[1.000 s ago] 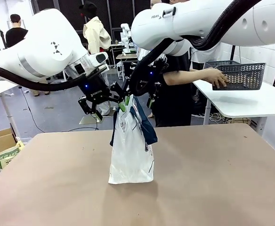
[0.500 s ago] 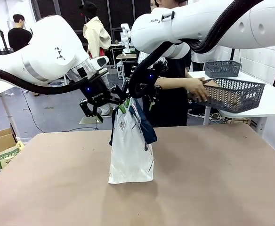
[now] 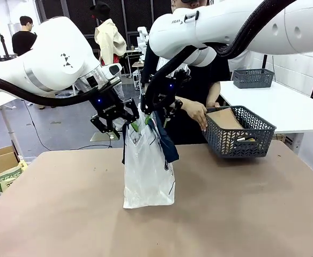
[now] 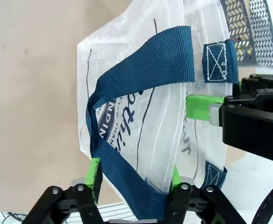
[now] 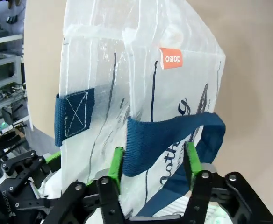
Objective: Transfer purchased items from the store into the shopping bag.
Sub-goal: Open the Reusable shopping bag in the center of the table, then move the Reusable shopping bag to the right side of the table.
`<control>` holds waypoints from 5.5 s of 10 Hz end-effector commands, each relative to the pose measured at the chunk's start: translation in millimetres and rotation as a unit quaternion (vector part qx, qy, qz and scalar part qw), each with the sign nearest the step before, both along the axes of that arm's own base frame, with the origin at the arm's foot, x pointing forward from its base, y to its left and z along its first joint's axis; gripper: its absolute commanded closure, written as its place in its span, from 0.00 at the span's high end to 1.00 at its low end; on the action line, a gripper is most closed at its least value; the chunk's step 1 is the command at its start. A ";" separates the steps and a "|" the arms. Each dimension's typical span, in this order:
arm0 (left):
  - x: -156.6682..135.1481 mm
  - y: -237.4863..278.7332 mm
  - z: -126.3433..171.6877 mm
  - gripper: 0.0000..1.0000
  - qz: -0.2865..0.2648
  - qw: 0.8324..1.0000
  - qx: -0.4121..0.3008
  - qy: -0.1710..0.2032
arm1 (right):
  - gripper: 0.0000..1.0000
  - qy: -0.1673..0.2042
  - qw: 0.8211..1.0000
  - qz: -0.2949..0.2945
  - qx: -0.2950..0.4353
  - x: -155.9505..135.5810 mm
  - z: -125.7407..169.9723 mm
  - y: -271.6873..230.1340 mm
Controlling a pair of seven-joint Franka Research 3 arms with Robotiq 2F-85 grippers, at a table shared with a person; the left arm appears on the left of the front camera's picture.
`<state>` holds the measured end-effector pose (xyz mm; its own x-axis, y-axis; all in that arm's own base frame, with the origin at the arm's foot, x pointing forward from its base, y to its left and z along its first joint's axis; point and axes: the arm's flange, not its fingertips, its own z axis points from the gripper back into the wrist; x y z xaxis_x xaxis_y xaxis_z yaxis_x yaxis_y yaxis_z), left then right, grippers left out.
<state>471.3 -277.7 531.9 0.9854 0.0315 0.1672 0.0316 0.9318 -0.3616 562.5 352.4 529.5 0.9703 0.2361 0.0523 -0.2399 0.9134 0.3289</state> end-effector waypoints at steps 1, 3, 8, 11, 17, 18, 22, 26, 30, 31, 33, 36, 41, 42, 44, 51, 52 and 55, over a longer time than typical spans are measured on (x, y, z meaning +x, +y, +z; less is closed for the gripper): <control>-3.6 2.2 0.7 0.01 0.026 0.999 0.016 -0.008 | 0.05 0.030 0.999 -0.002 0.014 -1.8 -0.8 -2.6; -3.4 3.7 -0.9 0.00 0.027 0.999 0.017 -0.010 | 0.00 0.036 0.999 -0.004 0.004 -6.7 -2.7 -8.7; -10.1 30.7 -2.1 0.00 0.021 0.999 0.046 -0.002 | 0.00 0.001 0.998 -0.019 -0.064 -41.9 7.5 -45.5; -10.8 52.2 -1.3 0.00 0.034 0.998 0.045 -0.001 | 0.00 -0.002 0.996 -0.015 -0.085 -52.5 11.1 -73.5; -2.9 52.5 -6.6 0.00 0.081 0.992 0.078 -0.049 | 0.00 -0.038 0.990 0.013 -0.133 -55.6 5.9 -107.7; -2.0 47.6 -9.3 0.00 0.081 0.992 0.085 -0.049 | 0.00 -0.041 0.990 0.016 -0.135 -55.3 5.3 -112.2; 5.7 42.9 -19.2 0.00 0.074 0.991 0.104 -0.035 | 0.00 -0.045 0.990 0.006 -0.135 -54.0 0.5 -129.0; 22.8 37.5 -21.2 0.00 0.047 0.993 0.107 -0.028 | 0.00 -0.025 0.993 -0.007 -0.117 -54.7 -8.7 -130.4; 14.2 39.8 -20.4 0.00 0.057 0.994 0.087 -0.029 | 0.00 -0.028 0.992 -0.003 -0.126 -47.6 -1.6 -123.6; 14.2 39.8 -20.4 0.00 0.057 0.994 0.087 -0.029 | 0.00 -0.028 0.992 -0.003 -0.126 -47.6 -1.6 -123.6; 14.2 39.8 -20.4 0.00 0.057 0.994 0.087 -0.029 | 0.00 -0.028 0.992 -0.003 -0.126 -47.6 -1.6 -123.6; 14.2 39.8 -20.4 0.00 0.057 0.994 0.087 -0.029 | 0.00 -0.028 0.992 -0.003 -0.126 -47.6 -1.6 -123.6; 14.2 39.8 -20.4 0.00 0.057 0.994 0.087 -0.029 | 0.00 -0.028 0.992 -0.003 -0.126 -47.6 -1.6 -123.6; 14.2 39.8 -20.4 0.00 0.057 0.994 0.087 -0.029 | 0.00 -0.028 0.992 -0.003 -0.126 -47.6 -1.6 -123.6; 14.2 39.8 -20.4 0.00 0.057 0.994 0.087 -0.029 | 0.00 -0.028 0.992 -0.003 -0.126 -47.6 -1.6 -123.6; 20.9 35.3 -17.7 0.00 0.016 0.995 0.090 -0.027 | 0.00 -0.037 0.990 0.006 -0.134 -48.3 -2.8 -121.9; 23.3 36.8 -17.4 0.00 0.009 0.996 0.079 -0.028 | 0.00 -0.041 0.990 0.011 -0.137 -47.6 -4.2 -122.2; 30.9 39.2 -20.1 0.00 -0.025 0.998 0.058 -0.015 | 0.00 -0.049 0.987 0.037 -0.145 -45.0 -6.0 -122.7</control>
<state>496.9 -241.5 512.3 0.9759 -0.0041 0.2181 0.0535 0.9738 -0.2209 514.5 233.1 526.1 0.9556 0.2907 0.0477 -0.2933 0.9542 0.0595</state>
